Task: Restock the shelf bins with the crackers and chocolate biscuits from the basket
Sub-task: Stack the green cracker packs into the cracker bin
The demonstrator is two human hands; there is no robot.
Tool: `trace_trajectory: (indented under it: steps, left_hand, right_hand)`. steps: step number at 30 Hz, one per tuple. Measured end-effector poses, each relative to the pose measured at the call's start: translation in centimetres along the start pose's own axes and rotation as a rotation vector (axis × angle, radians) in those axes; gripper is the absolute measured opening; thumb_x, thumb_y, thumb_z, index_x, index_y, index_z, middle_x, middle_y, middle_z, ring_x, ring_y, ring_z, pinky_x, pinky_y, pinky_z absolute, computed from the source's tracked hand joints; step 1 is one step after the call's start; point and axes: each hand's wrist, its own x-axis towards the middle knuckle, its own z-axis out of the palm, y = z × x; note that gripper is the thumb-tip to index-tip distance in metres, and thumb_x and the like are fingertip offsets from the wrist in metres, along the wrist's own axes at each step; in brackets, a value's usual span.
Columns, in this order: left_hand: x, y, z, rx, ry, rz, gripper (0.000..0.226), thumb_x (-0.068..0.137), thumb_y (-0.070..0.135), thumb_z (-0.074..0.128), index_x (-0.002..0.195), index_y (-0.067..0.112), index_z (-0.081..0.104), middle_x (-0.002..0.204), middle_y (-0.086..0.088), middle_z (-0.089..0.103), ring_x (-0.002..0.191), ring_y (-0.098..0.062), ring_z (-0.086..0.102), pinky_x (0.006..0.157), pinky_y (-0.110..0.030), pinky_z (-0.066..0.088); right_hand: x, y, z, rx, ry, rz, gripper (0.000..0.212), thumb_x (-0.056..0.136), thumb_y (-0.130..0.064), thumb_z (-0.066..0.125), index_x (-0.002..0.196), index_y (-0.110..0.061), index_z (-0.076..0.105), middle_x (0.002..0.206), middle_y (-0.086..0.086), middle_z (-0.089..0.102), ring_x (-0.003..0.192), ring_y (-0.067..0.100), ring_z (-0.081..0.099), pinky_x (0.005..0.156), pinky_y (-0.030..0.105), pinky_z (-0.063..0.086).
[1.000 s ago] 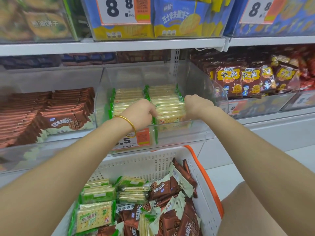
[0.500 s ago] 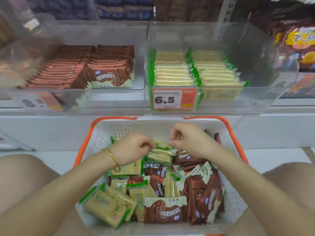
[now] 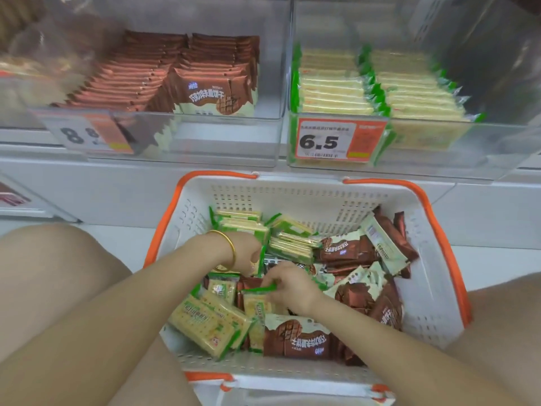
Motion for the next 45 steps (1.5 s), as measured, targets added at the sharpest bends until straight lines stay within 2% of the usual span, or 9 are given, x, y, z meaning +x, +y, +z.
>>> trace_trajectory:
  steps: [4,12,15,19,22,31,36,42,45]
  left_hand:
    - [0.1,0.1,0.5,-0.067,-0.028,0.029,0.046,0.088,0.029,0.064,0.130,0.013,0.051,0.128,-0.001,0.054,0.112,-0.018,0.053,0.095,-0.029,0.044]
    - [-1.3,1.0,-1.2,-0.444,0.279,0.111,0.019,0.087,0.028,0.066,0.099,0.021,0.054,0.093,0.004,0.054,0.080,-0.012,0.056,0.072,-0.026,0.047]
    - [-2.9,1.4,-3.1,-0.791,0.306,0.192,0.009,0.088,0.015,0.064,0.093,0.014,0.057,0.092,0.000,0.064,0.085,-0.016,0.067,0.075,-0.027,0.057]
    - [-4.8,2.6,-5.8,-1.098,0.419,0.294,0.005,0.089,0.006,0.060,0.093,0.008,0.058,0.089,-0.003,0.067,0.079,-0.011,0.070,0.071,-0.024,0.058]
    - [-6.1,4.2,-7.8,-1.255,0.456,0.381,0.016,0.087,0.006,0.059,0.102,0.000,0.057,0.094,-0.011,0.067,0.079,-0.014,0.069,0.070,-0.023,0.057]
    - [-8.7,10.6,-16.1,-1.153,0.791,0.564,0.031,0.092,0.004,0.054,0.122,0.000,0.048,0.107,-0.021,0.064,0.079,-0.018,0.067,0.072,-0.031,0.059]
    - [-7.8,12.1,-17.2,-1.288,0.681,0.545,0.049,0.086,0.009,0.064,0.128,0.004,0.041,0.108,-0.015,0.065,0.087,-0.022,0.070,0.069,-0.031,0.059]
    - [-7.1,13.2,-19.0,-1.132,0.817,0.506,0.011,0.090,0.006,0.060,0.096,0.013,0.054,0.108,-0.018,0.065,0.092,-0.024,0.067,0.076,-0.036,0.059]
    - [-7.2,13.3,-20.6,-1.029,0.886,0.505,0.011,0.093,0.009,0.055,0.096,0.019,0.058,0.099,-0.006,0.067,0.091,-0.024,0.066,0.082,-0.046,0.056]
  right_hand:
    - [-0.2,0.7,-2.0,0.300,0.021,0.095,0.010,0.085,-0.010,0.069,0.092,-0.012,0.062,0.087,-0.001,0.054,0.076,0.014,0.051,0.072,0.026,0.046]
    - [-2.1,-1.7,-7.9,0.786,0.143,0.101,0.010,0.088,-0.002,0.062,0.095,-0.008,0.058,0.078,0.002,0.062,0.061,0.006,0.060,0.060,0.021,0.054]
    - [-3.4,-2.8,-10.8,0.790,0.202,0.045,0.004,0.093,-0.013,0.059,0.094,-0.009,0.058,0.080,0.001,0.066,0.067,0.007,0.062,0.064,0.024,0.051]
    - [-6.0,-3.8,-14.7,0.653,0.240,0.020,0.028,0.096,-0.033,0.050,0.101,-0.009,0.063,0.089,0.000,0.067,0.080,0.011,0.062,0.068,0.023,0.049]
    - [-8.4,-4.6,-17.1,0.617,0.209,-0.037,0.018,0.089,-0.022,0.062,0.101,-0.010,0.064,0.083,-0.003,0.070,0.076,0.012,0.067,0.066,0.027,0.054]
    - [-13.4,-6.2,-28.2,0.410,0.495,-0.129,0.012,0.089,-0.013,0.062,0.100,-0.017,0.064,0.086,0.000,0.073,0.071,0.010,0.070,0.057,0.020,0.054]
    - [-12.7,-5.3,-28.3,0.750,0.506,-0.210,0.016,0.087,-0.011,0.060,0.103,-0.014,0.061,0.091,0.001,0.073,0.082,0.016,0.071,0.065,0.030,0.058]
    - [-12.0,-4.7,-29.2,0.883,0.502,-0.246,0.023,0.095,-0.010,0.050,0.117,-0.010,0.057,0.103,0.006,0.068,0.087,0.021,0.067,0.076,0.038,0.056]
    - [-11.9,-4.3,-30.6,0.873,0.717,-0.235,0.040,0.095,-0.017,0.055,0.133,-0.013,0.046,0.118,0.009,0.063,0.098,0.026,0.067,0.080,0.040,0.057]
